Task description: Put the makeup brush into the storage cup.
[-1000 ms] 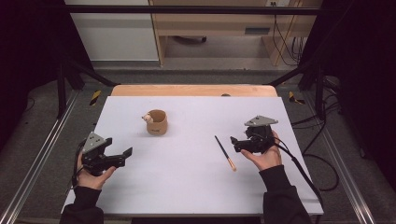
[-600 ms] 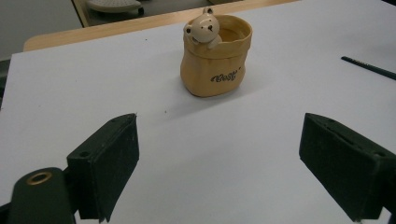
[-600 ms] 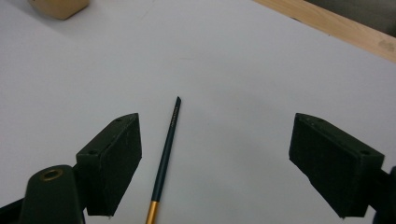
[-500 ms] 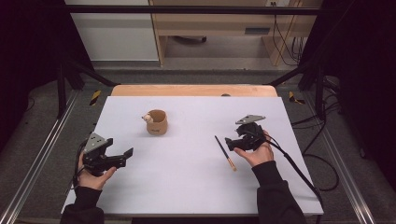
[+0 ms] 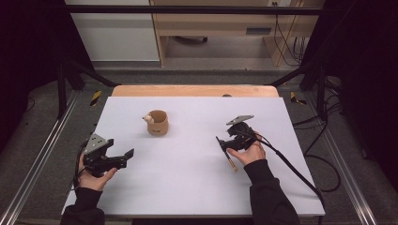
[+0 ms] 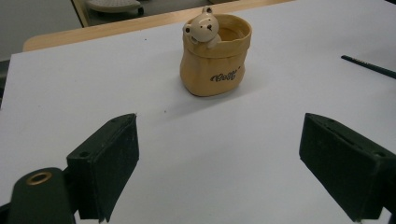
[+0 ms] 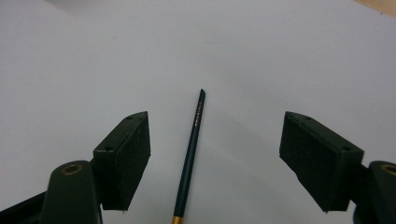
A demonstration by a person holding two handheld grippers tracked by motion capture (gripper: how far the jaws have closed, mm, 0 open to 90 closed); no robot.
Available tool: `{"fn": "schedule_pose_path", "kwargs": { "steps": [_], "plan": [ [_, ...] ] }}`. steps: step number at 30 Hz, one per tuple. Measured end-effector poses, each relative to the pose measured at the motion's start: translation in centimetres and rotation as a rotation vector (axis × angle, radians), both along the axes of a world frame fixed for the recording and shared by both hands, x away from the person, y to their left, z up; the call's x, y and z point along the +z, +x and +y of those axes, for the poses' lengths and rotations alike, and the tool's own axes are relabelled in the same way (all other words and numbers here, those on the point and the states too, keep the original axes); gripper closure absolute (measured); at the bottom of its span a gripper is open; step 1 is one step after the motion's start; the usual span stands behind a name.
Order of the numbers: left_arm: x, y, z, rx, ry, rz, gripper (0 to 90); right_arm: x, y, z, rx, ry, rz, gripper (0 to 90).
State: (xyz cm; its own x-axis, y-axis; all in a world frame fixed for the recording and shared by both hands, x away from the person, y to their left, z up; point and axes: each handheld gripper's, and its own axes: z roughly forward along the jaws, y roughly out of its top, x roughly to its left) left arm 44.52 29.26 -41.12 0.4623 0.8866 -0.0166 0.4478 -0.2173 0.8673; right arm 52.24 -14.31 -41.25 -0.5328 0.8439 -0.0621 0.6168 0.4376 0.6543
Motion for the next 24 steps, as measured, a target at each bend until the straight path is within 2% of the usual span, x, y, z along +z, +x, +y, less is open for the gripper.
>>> {"fn": "schedule_pose_path", "kwargs": {
  "steps": [4,24],
  "plan": [
    [0.0,0.0,0.0,0.002,-0.001,0.001,11.3,-0.7,0.3,0.3,-0.005,-0.020,0.038,27.1],
    [0.0,0.0,0.0,-0.001,0.007,0.005,11.3,-2.1,0.7,0.8,-0.012,-0.063,0.141,37.1]
  ]
}}
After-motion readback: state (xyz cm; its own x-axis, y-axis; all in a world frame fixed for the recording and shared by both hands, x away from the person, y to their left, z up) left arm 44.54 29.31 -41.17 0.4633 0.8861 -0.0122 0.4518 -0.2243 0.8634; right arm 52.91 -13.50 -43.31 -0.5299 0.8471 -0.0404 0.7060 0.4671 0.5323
